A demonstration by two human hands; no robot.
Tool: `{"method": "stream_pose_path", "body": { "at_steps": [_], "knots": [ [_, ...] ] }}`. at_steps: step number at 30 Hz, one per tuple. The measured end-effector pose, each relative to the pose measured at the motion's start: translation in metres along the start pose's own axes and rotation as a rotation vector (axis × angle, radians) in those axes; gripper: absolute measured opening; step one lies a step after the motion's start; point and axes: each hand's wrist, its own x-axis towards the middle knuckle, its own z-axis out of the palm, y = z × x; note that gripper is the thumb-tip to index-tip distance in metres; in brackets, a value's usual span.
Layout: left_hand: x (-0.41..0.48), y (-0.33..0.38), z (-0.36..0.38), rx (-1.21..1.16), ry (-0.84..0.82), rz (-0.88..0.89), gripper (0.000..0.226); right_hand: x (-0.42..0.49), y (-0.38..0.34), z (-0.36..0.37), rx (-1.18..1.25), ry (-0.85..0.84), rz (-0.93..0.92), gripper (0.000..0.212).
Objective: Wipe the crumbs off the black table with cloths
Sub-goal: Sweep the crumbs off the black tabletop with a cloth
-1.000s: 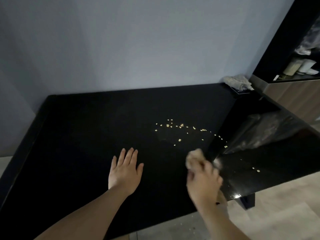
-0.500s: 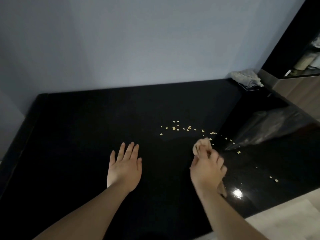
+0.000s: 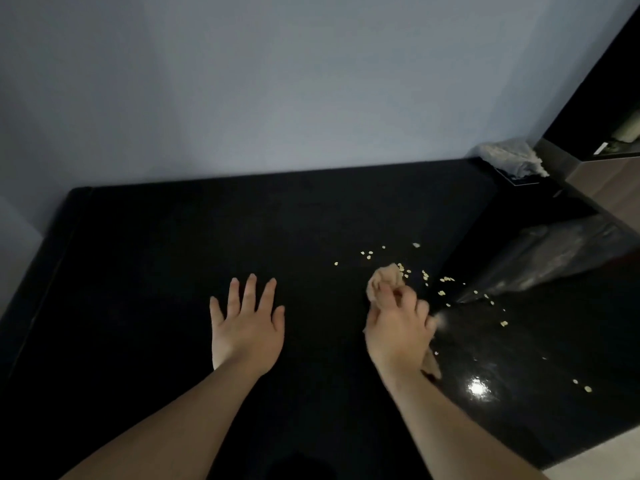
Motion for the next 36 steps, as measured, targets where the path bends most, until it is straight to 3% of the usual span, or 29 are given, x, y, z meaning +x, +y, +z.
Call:
{"method": "stream_pose_path", "body": {
  "at_steps": [2, 4, 7, 11, 16, 18, 20, 22, 23, 25, 30, 33, 34, 36],
  "knots": [
    [0.001, -0.001, 0.0, 0.002, -0.006, 0.014, 0.054, -0.026, -0.021, 0.002, 0.045, 0.039, -0.216, 0.036],
    [0.002, -0.002, 0.0, -0.004, -0.009, 0.038, 0.053, -0.036, -0.044, 0.001, 0.085, -0.036, -0.472, 0.033],
    [0.003, -0.002, -0.001, -0.012, -0.002, 0.04, 0.053, -0.008, -0.066, 0.003, 0.173, -0.196, -0.56, 0.039],
    [0.004, 0.0, 0.001, -0.017, 0.011, 0.047, 0.054, 0.049, -0.07, 0.021, 0.064, -0.206, -0.438, 0.041],
    [0.004, 0.002, 0.001, 0.035, 0.01, 0.041, 0.054, 0.068, 0.002, 0.004, -0.024, -0.052, 0.249, 0.042],
    [0.004, 0.005, 0.0, 0.049, 0.007, 0.034, 0.054, 0.054, 0.007, -0.001, 0.015, -0.037, 0.384, 0.047],
    [0.004, 0.007, -0.002, 0.052, 0.0, 0.038, 0.054, 0.03, -0.02, 0.004, 0.043, 0.015, 0.278, 0.048],
    [0.004, 0.007, -0.004, 0.047, -0.011, 0.041, 0.054, 0.005, -0.054, 0.01, 0.055, 0.043, 0.007, 0.049],
    [0.003, 0.008, -0.006, 0.045, -0.02, 0.04, 0.054, -0.003, -0.064, 0.011, 0.077, -0.014, -0.127, 0.051],
    [0.002, 0.01, -0.007, 0.048, -0.029, 0.041, 0.054, 0.001, -0.064, 0.009, 0.115, -0.119, -0.221, 0.051],
    [-0.004, 0.014, -0.005, 0.011, -0.005, 0.037, 0.053, 0.027, 0.018, -0.004, 0.045, -0.058, 0.108, 0.048],
    [-0.015, 0.032, -0.005, -0.002, -0.014, 0.142, 0.052, 0.028, 0.045, -0.02, -0.019, -0.076, 0.255, 0.052],
    [-0.019, 0.042, -0.004, -0.013, -0.025, 0.188, 0.052, 0.027, 0.04, -0.024, 0.007, -0.061, 0.259, 0.053],
    [-0.026, 0.06, -0.001, -0.034, -0.033, 0.21, 0.053, 0.01, 0.012, -0.025, 0.099, 0.037, 0.098, 0.053]
  ]
}}
